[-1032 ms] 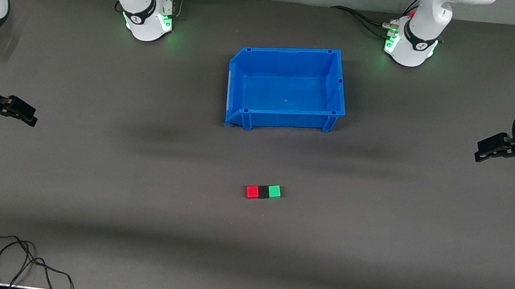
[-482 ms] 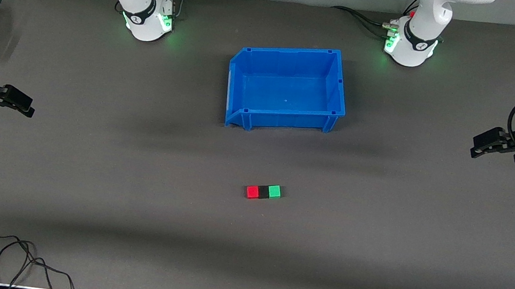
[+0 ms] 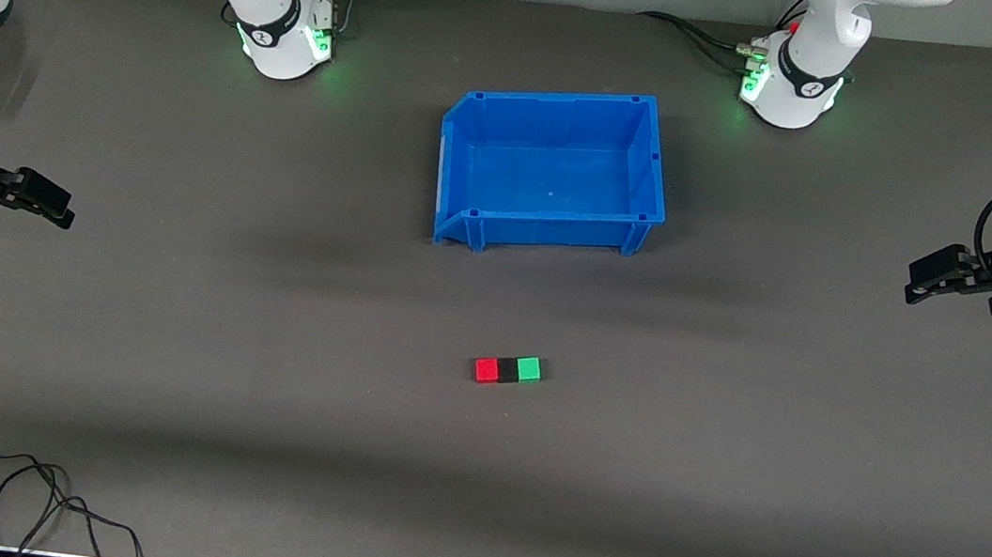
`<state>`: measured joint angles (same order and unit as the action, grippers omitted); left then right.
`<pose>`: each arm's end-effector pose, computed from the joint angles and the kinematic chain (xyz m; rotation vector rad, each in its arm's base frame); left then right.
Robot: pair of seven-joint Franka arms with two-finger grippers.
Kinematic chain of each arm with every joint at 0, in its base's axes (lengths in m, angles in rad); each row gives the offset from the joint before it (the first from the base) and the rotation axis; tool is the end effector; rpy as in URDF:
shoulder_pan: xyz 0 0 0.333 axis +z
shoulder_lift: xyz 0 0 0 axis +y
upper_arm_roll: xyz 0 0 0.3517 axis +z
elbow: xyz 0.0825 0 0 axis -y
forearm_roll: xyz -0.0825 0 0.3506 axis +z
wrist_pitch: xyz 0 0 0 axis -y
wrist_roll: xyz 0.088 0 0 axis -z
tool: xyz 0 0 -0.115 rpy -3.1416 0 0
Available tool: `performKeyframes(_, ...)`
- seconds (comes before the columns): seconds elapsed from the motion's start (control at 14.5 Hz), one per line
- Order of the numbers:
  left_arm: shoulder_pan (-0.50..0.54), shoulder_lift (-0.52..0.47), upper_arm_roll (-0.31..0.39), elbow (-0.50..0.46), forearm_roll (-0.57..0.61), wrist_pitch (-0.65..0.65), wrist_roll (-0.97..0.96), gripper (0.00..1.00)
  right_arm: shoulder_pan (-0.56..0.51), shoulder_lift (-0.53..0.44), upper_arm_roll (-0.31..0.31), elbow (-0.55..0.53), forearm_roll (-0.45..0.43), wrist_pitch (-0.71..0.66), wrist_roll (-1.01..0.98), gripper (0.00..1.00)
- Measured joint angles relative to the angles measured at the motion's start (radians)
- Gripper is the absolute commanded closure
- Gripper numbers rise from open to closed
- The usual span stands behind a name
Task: Attach green and red cubes to black cube
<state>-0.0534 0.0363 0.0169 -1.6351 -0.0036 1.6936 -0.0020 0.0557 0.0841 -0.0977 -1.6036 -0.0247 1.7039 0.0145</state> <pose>0.5425 -0.0204 0.6153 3.1375 -0.0535 0.0347 0.5588 -0.0236 0.6043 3.1075 -0.0824 0.0251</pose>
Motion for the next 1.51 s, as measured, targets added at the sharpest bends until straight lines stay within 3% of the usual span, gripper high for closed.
performKeyframes(0.55,0.0,0.0,-0.003,0.005,0.023,-0.031,0.0,0.0,-0.003,-0.029,0.0,-0.059,0.0,0.024,-0.005,0.01)
performKeyframes(1.51,0.0,-0.001,-0.005,0.021,0.023,-0.051,0.0,0.0,-0.008,-0.029,0.003,-0.057,0.012,0.042,-0.006,0.01)
